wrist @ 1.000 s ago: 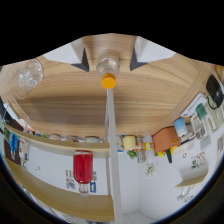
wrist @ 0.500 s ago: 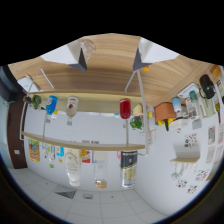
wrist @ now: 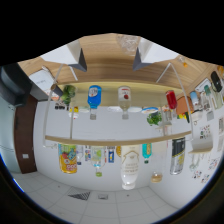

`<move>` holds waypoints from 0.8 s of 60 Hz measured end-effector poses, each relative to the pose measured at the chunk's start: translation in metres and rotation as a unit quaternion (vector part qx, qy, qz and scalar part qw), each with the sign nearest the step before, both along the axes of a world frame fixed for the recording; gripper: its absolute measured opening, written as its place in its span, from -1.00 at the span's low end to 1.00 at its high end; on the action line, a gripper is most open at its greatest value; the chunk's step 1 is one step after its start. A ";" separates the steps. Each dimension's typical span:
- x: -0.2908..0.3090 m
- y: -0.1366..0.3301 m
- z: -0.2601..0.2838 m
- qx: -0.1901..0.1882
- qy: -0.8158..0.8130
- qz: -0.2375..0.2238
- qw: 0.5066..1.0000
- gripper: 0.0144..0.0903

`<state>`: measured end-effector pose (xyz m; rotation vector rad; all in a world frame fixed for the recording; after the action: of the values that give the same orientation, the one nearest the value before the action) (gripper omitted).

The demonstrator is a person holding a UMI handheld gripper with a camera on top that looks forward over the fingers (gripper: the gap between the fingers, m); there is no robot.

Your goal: Make me a cup of Mount Fuji.

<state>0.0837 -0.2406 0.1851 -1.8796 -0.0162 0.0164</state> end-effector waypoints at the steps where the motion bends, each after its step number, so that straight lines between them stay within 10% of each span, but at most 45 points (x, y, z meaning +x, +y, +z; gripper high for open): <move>1: 0.004 0.004 0.002 0.000 0.000 -0.001 1.000 0.88; 20: 0.041 0.088 0.014 0.010 0.013 0.015 1.000 0.73; 31: 0.043 0.128 0.004 0.003 0.007 0.033 0.999 0.33; 40: 0.043 0.141 0.002 0.004 0.004 0.038 0.999 -0.39; 48: 0.041 0.140 0.002 0.007 -0.005 0.040 0.999 -0.40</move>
<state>0.1248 -0.1004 0.1872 -1.8640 -0.0988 0.0628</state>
